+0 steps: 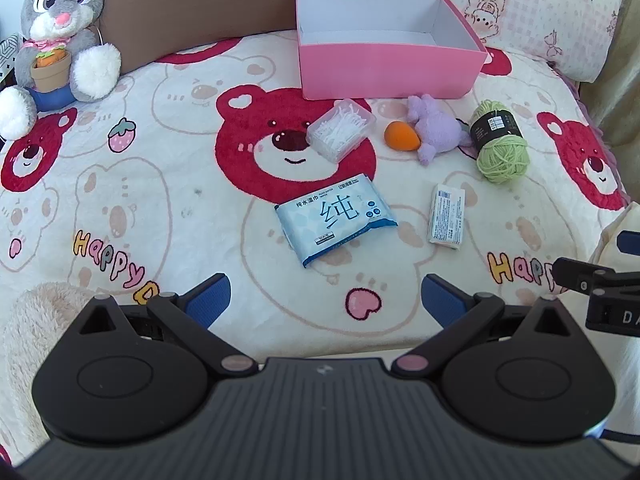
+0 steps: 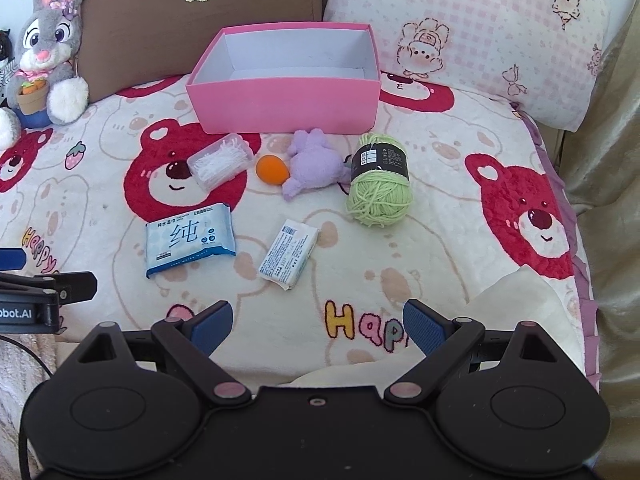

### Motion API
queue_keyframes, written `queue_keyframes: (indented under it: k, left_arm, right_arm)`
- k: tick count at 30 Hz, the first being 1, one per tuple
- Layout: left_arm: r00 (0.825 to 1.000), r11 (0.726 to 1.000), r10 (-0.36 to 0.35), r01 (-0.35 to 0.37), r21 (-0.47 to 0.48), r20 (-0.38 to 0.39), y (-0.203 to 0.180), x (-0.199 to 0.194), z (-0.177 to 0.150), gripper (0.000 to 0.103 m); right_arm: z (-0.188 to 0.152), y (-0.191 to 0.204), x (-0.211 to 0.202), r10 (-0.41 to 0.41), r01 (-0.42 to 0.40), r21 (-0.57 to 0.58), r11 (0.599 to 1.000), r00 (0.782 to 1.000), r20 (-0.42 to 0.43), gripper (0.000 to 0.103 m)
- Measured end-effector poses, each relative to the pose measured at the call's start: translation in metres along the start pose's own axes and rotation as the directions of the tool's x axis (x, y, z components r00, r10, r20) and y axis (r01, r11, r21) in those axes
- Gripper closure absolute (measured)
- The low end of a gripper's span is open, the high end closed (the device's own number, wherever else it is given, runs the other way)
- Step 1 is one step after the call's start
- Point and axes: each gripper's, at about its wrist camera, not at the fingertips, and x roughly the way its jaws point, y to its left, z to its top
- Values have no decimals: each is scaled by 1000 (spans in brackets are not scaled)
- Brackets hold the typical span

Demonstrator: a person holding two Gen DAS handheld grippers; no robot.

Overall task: Organize objects
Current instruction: 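Move the left tool toward the clear box of floss picks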

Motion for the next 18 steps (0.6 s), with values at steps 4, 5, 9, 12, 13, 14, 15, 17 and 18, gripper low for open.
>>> queue_keyframes:
  k: [4,5,9,12,13,14,15,17,18]
  left_arm:
    - [999,999,-38,38,-12,-22,1,2,1,0]
    - [997,998,-65,65,-19,-30,1,3,0,0]
    - [995,996,-92,91,-23,-39,-3,3,0,0]
    - [995,996,-87,86,-15,-43,-5,5,-1,0]
    - [995,996,-87,86,-16,-45,-5,5,-1,0]
    - [995,996,-85,84,-17,-46,-5,5,0,0]
    - [995,996,-83,82,-18,-47,-4,5,0,0]
    - [996,997,-81,80,-18,-46,-3,5,0,0]
    - [995,996,-84,83,-16,-45,-3,5,0,0]
  right_arm:
    - [0,1,1,2,-2,-8,1000,1000,0,9]
    - [-1,2,2,3,-3,-11,1000,1000,0,9]
    - [-1,4,3,2,-2,-22,1000,1000,-3,9]
    - [-1,4,3,-1,1,-30,1000,1000,-6,9]
    - [-1,4,3,-3,3,-32,999,1000,-6,9]
    - [-1,5,4,-6,5,-32,999,1000,-6,9]
    - [-1,4,4,-7,7,-32,999,1000,-6,9]
    - [-1,4,4,-9,9,-31,999,1000,-7,9]
    - [-1,4,5,-9,9,-31,999,1000,-8,9]
